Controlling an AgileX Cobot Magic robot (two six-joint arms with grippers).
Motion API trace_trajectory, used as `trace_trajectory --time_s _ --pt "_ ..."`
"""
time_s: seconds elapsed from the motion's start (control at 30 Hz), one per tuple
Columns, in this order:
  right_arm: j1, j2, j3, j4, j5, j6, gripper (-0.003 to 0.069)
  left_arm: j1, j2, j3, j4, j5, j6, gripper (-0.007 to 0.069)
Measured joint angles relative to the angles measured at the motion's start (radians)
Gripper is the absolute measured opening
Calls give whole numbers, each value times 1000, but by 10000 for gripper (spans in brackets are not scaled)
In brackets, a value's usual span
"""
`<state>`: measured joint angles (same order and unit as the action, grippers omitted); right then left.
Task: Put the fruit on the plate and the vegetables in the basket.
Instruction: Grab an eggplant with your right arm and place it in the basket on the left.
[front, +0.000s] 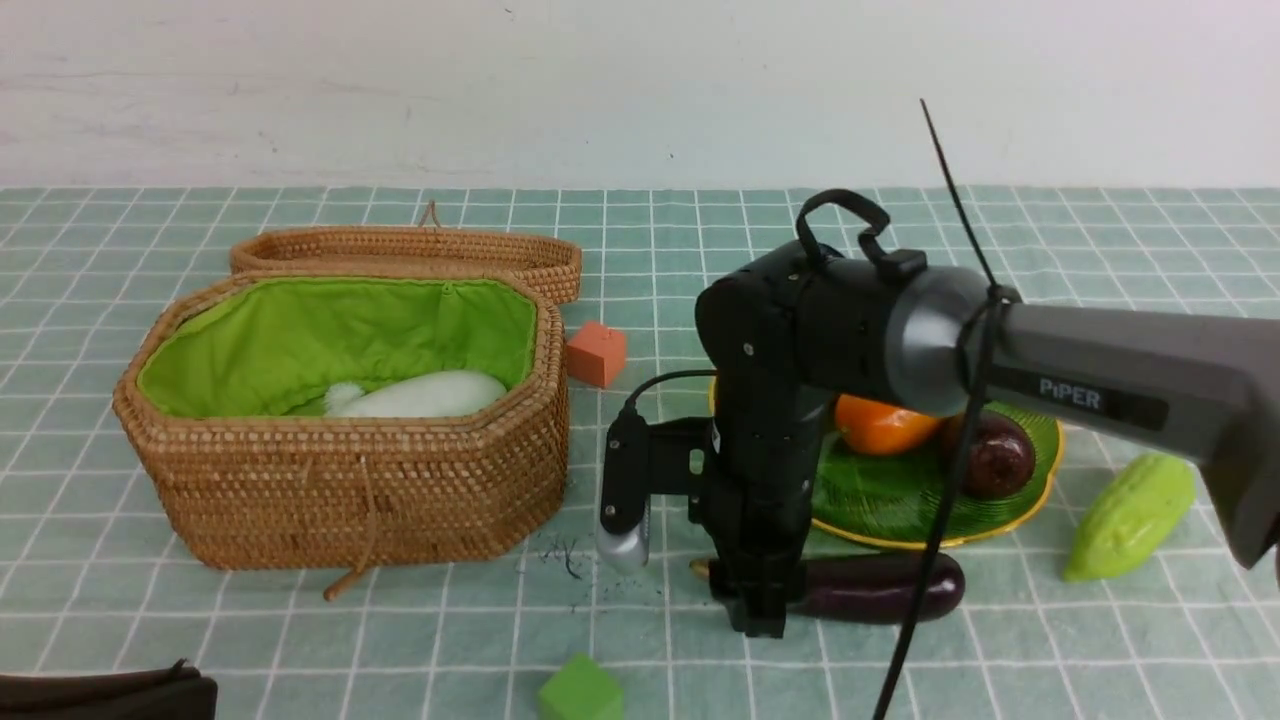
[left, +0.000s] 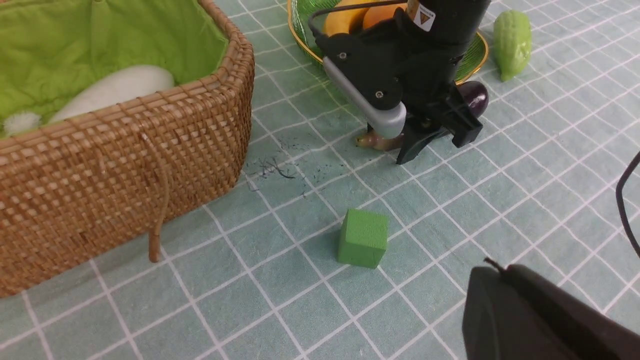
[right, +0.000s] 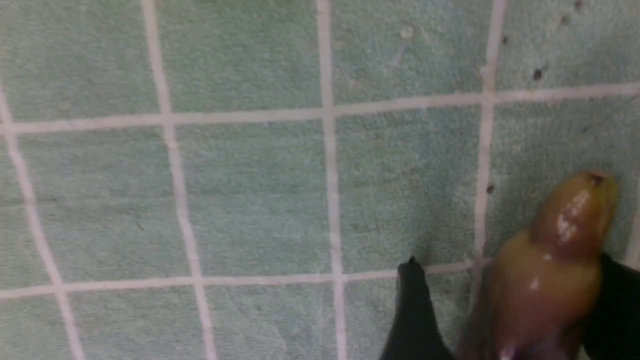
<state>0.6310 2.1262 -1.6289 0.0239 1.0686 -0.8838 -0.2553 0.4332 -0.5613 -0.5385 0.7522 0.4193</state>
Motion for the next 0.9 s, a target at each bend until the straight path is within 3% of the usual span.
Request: trace_trajectory --time_s 0.07,0.17,0.23,0.37,0.47,0.6,0.7,0.9 --pt "-5 7 0 0 2 0 404 0 0 0 0 0 0 -13" --pt "-8 16 0 3 1 0 297 0 0 0 0 0 0 -13" --pt "-8 16 0 10 1 0 267 0 0 0 0 0 0 -13" --pt "-8 16 0 17 1 5 270 0 0 0 0 0 0 -13" --pt "-2 3 -35 38 70 102 269 0 0 0 0 0 0 -13" --pt "8 -68 -168 173 141 203 269 0 0 0 -1 -10 0 -13" --pt "25 -118 -325 276 152 213 269 0 0 0 -9 -42 0 -13" --pt "66 -96 -635 470 18 81 269 0 0 0 -25 -165 0 -13"
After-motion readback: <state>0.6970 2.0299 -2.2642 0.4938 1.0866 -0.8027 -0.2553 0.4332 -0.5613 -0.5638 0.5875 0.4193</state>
